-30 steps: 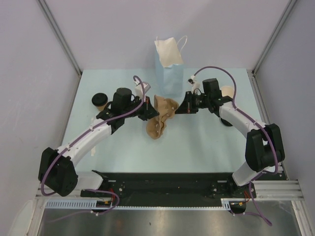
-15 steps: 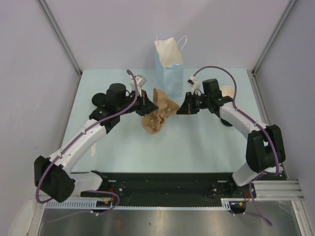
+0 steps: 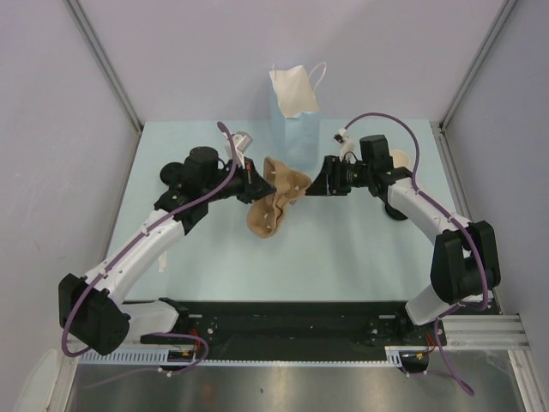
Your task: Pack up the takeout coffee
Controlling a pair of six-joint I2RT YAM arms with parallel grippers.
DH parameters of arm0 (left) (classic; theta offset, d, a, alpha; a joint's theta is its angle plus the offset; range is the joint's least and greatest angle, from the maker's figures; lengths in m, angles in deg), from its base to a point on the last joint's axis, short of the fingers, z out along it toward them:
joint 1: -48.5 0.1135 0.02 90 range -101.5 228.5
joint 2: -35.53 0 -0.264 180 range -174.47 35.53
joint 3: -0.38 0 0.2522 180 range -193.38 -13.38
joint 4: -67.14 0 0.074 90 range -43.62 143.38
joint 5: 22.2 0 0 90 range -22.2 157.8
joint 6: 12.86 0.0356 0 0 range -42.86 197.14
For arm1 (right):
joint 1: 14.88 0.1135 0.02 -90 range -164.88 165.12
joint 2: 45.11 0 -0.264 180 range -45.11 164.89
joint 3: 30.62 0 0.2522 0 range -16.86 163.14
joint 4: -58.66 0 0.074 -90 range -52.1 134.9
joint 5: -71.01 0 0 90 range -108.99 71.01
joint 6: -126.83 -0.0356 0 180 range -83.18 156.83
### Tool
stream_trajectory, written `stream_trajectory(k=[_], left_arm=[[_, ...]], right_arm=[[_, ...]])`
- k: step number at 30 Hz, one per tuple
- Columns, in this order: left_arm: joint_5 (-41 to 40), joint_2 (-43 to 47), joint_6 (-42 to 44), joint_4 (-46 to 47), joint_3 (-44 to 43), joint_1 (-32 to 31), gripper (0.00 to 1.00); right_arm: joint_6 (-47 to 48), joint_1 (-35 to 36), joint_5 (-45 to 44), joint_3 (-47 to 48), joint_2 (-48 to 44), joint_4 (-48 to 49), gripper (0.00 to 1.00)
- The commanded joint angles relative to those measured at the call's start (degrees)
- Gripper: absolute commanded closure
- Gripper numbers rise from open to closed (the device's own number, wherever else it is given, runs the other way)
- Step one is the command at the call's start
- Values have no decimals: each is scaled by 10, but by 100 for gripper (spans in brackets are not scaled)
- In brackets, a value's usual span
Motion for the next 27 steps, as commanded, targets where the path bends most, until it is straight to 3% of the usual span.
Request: stream_trajectory(k=[1, 7, 12, 20, 23, 25, 26, 27], left_arm=[[9, -18, -54, 64, -1, 6, 100], [-29, -44, -79, 83, -13, 6, 100], [-48, -68, -83, 73, -26, 7, 100], [-38, -86, -90, 71, -8, 9, 100], [2, -98, -41, 36, -12, 17, 99], [39, -106, 38, -10, -31, 21, 82], [59, -112, 76, -75, -42, 21, 65], [84, -117, 116, -113, -57, 19, 61]], right_arm=[[-37, 1, 37, -3, -5, 37, 28], [-67, 5, 75, -2, -6, 27, 8], [-81, 4, 90, -2, -17, 21, 0], [-49, -15, 74, -3, -4, -3, 1], [-19, -16, 63, -2, 3, -20, 6], [2, -15, 46, -2, -3, -42, 7], [14, -16, 43, -2, -6, -52, 7], [42, -17, 42, -2, -10, -78, 6]])
